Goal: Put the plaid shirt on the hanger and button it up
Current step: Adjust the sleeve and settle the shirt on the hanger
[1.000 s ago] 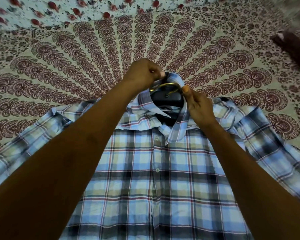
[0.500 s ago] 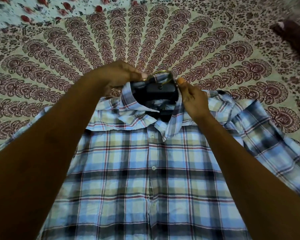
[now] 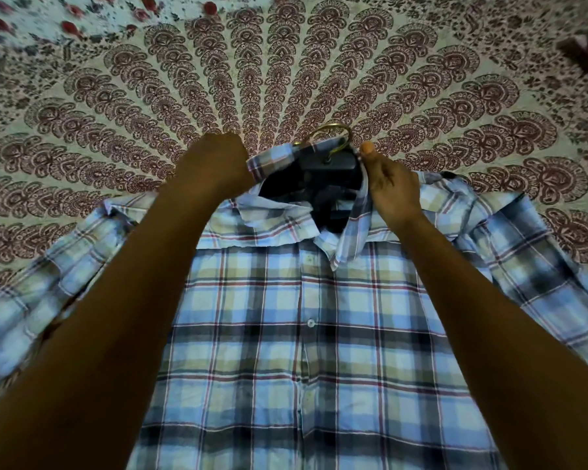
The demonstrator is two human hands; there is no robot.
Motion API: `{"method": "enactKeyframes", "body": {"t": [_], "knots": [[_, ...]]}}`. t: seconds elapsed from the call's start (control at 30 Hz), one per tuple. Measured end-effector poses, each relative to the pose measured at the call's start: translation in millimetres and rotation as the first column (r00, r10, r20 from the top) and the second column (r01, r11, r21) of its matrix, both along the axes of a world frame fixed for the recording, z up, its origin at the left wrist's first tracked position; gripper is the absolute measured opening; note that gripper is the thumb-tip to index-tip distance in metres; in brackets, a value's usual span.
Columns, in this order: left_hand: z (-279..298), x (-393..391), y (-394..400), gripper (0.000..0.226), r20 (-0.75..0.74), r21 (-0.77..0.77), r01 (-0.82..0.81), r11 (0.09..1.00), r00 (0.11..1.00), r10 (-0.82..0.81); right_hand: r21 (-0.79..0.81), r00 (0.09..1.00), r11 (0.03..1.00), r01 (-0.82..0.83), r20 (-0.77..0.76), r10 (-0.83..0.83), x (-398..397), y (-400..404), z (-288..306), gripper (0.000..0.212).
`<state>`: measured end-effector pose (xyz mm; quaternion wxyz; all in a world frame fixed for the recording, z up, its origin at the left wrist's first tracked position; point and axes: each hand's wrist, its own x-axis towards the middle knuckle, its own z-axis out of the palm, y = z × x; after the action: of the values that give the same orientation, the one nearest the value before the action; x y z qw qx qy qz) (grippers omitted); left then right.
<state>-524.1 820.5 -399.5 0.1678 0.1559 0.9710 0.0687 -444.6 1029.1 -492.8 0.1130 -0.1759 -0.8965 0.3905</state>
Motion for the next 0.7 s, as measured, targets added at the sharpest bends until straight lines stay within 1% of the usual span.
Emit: {"method": "enactKeyframes", "body": {"t": [0.03,0.07,0.1,0.13,0.17,0.2,0.23,0.27,0.3,0.33,0.37,0.4,0.43,0.47,0.5,0.53,0.57,0.6,0.63,0.67,0.7], "knots": [[-2.2,1.6,-4.0,0.028,-0.009,0.05,-0.029,0.998,1.0,0.029,-0.006,1.0,1.0,0.003,-0.002,-0.003,-0.5,0.2,0.0,0.057],[-5.6,1.5,-7.4,0.023,0.02,0.157,-0.079,0.984,0.997,0.077,-0.019,1.0,1.0,0.003,-0.005,-0.003,-0.9,0.6,-0.4,0.058],[-9.4,3.0,-11.4,0.017,0.118,0.305,-0.178,0.936,0.982,0.149,-0.033,1.0,0.999,0.005,-0.004,-0.005,-1.0,0.7,-0.8,0.06],[-11.1,6.8,-13.9,0.012,0.273,0.445,-0.321,0.836,0.938,0.215,-0.044,1.0,0.999,0.005,-0.006,-0.006,-1.2,1.0,-1.5,0.06],[-12.1,11.7,-16.5,0.009,0.434,0.535,-0.457,0.711,0.87,0.233,-0.05,1.0,0.999,0.004,-0.011,-0.004,-1.3,1.4,-2.3,0.057],[-14.4,16.0,-20.5,0.011,0.561,0.58,-0.553,0.597,0.803,0.199,-0.05,1.0,0.999,0.003,-0.018,-0.004,-0.8,1.2,-2.5,0.055],[-18.7,18.5,-25.7,0.015,0.653,0.609,-0.625,0.488,0.745,0.14,-0.046,1.0,0.999,0.001,-0.025,-0.002,-0.2,0.5,-1.3,0.054],[-24.0,19.7,-31.0,0.019,0.716,0.617,-0.689,0.38,0.692,0.094,-0.05,0.999,0.999,-0.001,-0.032,0.0,-0.3,-0.1,-1.5,0.056],[-27.9,21.7,-34.7,0.021,0.757,0.607,-0.732,0.309,0.651,0.057,-0.063,0.999,0.998,0.0,-0.038,-0.002,-0.4,-0.3,-2.4,0.059],[-30.4,23.6,-36.3,0.019,0.773,0.59,-0.746,0.308,0.632,0.05,-0.074,0.999,0.997,0.005,-0.041,-0.009,-0.8,-0.5,-3.2,0.064],[-32.5,25.5,-35.8,0.014,0.747,0.58,-0.706,0.406,0.66,0.079,-0.085,0.999,0.996,0.011,-0.036,-0.014,-1.0,-1.3,-2.7,0.071],[-32.3,27.7,-33.4,0.009,0.685,0.548,-0.633,0.547,0.715,0.141,-0.09,0.999,0.996,0.014,-0.03,-0.016,-2.0,-1.2,-3.4,0.077],[-34.3,29.5,-32.3,0.017,0.603,0.496,-0.566,0.658,0.77,0.209,-0.092,1.0,0.996,0.011,-0.021,-0.013,-2.7,-0.5,-5.3,0.081],[-36.8,30.3,-31.2,0.023,0.509,0.441,-0.511,0.738,0.819,0.264,-0.096,1.0,0.995,0.008,-0.013,-0.009,-3.7,-0.2,-5.4,0.08],[-39.3,30.8,-31.4,0.019,0.436,0.398,-0.473,0.786,0.851,0.291,-0.094,1.0,0.996,0.009,-0.006,-0.01,-4.1,0.2,-3.9,0.074],[-42.8,30.8,-33.7,0.005,0.403,0.361,-0.456,0.813,0.863,0.305,-0.094,1.0,0.995,0.016,0.004,-0.016,-4.3,0.0,-2.5,0.068],[-46.0,31.3,-36.2,0.01,0.389,0.343,-0.449,0.825,0.867,0.311,-0.099,1.0,0.995,0.022,0.009,-0.021,-4.4,0.3,-1.7,0.065],[-50.1,32.9,-38.7,0.02,0.402,0.347,-0.46,0.817,0.86,0.313,-0.106,1.0,0.994,0.024,0.018,-0.022,-4.4,0.7,-1.6,0.065],[-53.5,36.3,-39.4,0.026,0.439,0.399,-0.494,0.772,0.843,0.312,-0.114,0.999,0.993,0.029,0.028,-0.026,-3.9,0.7,-1.0,0.064],[-55.2,41.0,-39.2,0.028,0.502,0.479,-0.542,0.691,0.814,0.291,-0.116,0.999,0.993,0.037,0.031,-0.033,-2.9,0.4,1.0,0.061],[-55.0,46.8,-37.8,0.029,0.588,0.546,-0.602,0.583,0.771,0.246,-0.108,0.998,0.993,0.047,0.04,-0.043,-2.1,-0.3,2.3,0.057]]}}
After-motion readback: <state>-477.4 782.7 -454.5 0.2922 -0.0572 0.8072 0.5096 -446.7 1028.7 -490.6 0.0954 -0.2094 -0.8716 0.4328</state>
